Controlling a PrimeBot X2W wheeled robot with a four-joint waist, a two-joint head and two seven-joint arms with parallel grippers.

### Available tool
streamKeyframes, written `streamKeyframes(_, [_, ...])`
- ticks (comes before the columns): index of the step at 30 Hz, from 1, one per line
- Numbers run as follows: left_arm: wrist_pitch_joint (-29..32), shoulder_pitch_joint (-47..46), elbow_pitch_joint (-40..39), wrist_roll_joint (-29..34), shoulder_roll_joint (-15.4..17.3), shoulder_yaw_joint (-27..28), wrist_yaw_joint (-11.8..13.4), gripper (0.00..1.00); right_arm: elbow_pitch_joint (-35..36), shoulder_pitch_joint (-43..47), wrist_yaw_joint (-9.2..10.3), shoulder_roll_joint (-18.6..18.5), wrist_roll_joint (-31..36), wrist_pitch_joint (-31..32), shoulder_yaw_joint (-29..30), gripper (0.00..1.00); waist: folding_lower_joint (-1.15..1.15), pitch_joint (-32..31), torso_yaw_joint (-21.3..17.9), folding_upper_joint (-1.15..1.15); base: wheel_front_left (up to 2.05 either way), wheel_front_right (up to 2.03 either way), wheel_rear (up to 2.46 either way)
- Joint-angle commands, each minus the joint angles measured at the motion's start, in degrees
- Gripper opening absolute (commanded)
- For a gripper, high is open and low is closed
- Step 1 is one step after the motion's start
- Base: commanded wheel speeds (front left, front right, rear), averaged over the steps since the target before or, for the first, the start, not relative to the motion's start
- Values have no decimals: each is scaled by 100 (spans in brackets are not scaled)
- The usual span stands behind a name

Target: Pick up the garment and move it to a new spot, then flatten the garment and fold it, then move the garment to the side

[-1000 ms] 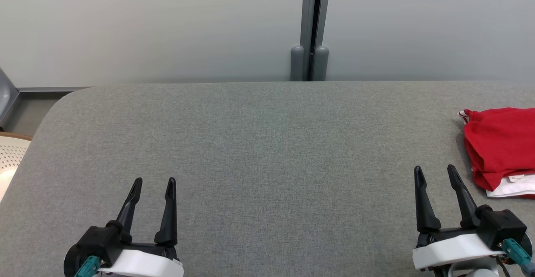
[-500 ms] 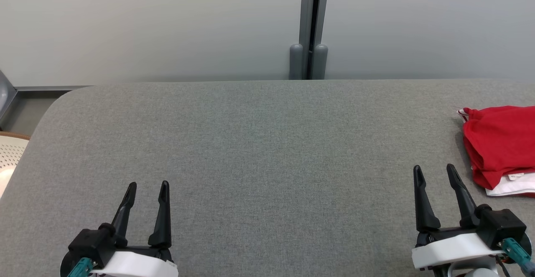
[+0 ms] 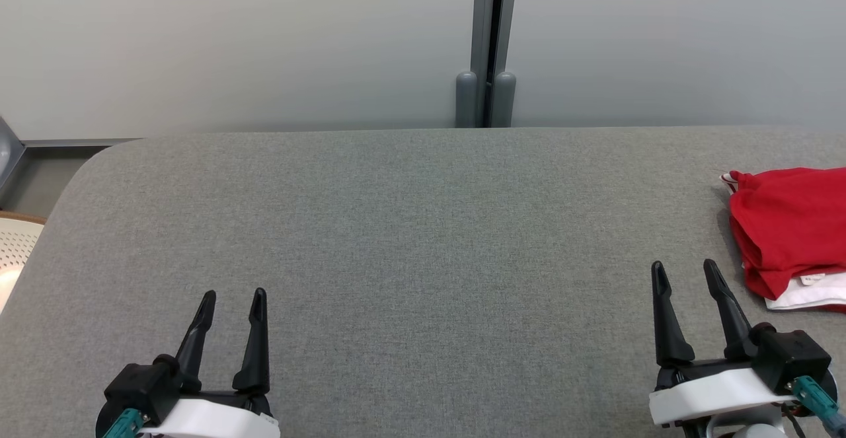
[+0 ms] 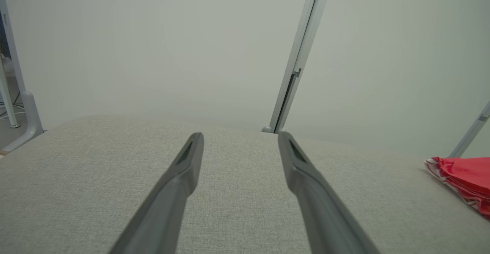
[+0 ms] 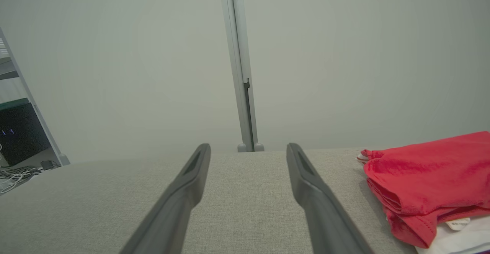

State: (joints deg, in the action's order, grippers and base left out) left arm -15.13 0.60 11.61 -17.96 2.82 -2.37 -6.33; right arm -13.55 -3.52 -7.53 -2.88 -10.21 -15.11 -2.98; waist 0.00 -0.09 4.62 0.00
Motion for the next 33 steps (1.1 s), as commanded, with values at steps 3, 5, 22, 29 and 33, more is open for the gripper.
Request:
streamKeyframes(3, [3, -29, -52, 36, 21, 31, -28, 100, -5, -33, 9, -5, -72, -2, -23, 100, 0, -5, 5, 0, 0, 0, 0])
streamKeyframes(5, [3, -14, -34, -10, 20, 34, -42, 100, -5, -43, 9, -5, -77, -2, -32, 100, 0, -5, 7, 0, 0, 0, 0])
streamKeyframes(22, [352, -58, 147, -1191, -19, 136, -36, 0, -119, 27, 0, 6, -1371, 341, 125, 0, 0, -2, -40, 0, 0, 0, 0])
streamKeyframes(29, [534, -128, 153, -1818, -15, 214, -46, 0, -107, -10, 0, 1, -2061, 523, 205, 0, 0, 0, -66, 0, 0, 0, 0])
streamKeyframes(33, [632, -164, 157, -2155, -12, 255, -51, 0, -101, -27, 1, -1, -2431, 620, 249, 0, 0, 1, -81, 0, 0, 0, 0])
